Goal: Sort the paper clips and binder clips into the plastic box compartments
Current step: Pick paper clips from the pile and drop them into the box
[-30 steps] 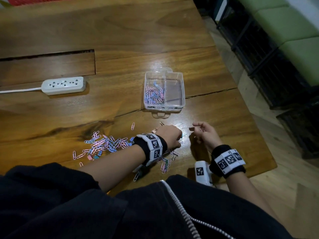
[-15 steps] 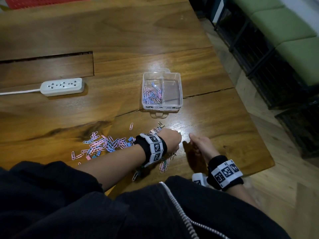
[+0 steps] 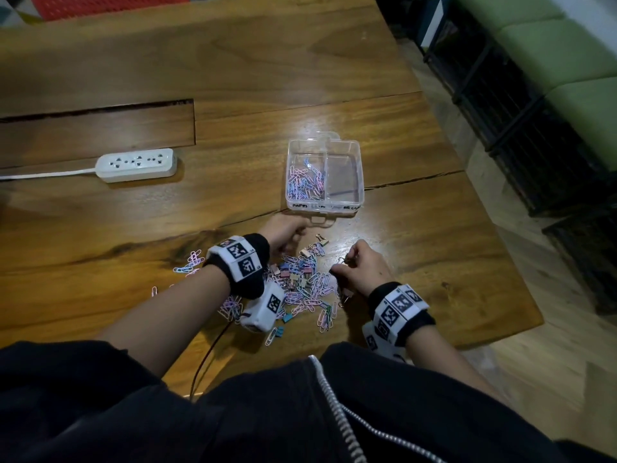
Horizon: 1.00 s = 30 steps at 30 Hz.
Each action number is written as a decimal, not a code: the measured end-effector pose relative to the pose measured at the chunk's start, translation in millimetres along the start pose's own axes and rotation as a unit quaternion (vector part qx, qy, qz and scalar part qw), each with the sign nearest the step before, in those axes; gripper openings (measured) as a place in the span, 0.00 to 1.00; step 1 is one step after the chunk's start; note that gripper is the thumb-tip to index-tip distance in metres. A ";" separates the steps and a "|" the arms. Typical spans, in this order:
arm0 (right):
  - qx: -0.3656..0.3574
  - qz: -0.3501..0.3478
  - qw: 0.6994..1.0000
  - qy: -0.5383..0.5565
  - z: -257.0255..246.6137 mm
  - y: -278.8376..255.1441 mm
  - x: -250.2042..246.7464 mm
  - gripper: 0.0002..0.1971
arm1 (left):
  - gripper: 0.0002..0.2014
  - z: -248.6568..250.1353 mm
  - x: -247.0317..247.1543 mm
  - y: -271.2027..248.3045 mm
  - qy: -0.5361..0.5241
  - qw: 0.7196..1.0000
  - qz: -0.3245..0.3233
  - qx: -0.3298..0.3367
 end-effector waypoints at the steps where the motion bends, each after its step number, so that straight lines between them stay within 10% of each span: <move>1: 0.008 -0.003 1.000 0.001 -0.7 2.1 -2.9 0.15 | 0.14 -0.5 -0.2 -1.9 0.069 0.997 0.035 0.011; 5: 0.008 -0.011 0.998 -0.062 -5.6 8.7 -13.4 0.09 | 0.12 -9.2 0.7 1.9 0.365 0.921 0.109 0.080; 10: -0.043 -0.012 0.993 -0.111 -30.5 10.7 -2.0 0.07 | 0.12 -10.9 9.9 6.7 0.494 0.852 0.147 0.094; 18: -0.071 -0.065 0.990 -0.103 -42.0 15.6 14.7 0.21 | 0.09 -4.0 -6.6 8.0 0.314 0.931 0.154 0.103; 30: -0.089 -0.106 0.977 -0.163 -43.1 25.5 22.3 0.07 | 0.15 -15.4 -13.8 7.8 0.455 0.870 0.118 0.151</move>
Point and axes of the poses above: each hand's wrist, its own y-axis towards the middle knuckle, its own x-axis out of the palm, z = x × y, the point moved 2 cm from there along y, towards the middle knuckle, and after that the axes turned 4 degrees about -x, right-handed, at the moved point
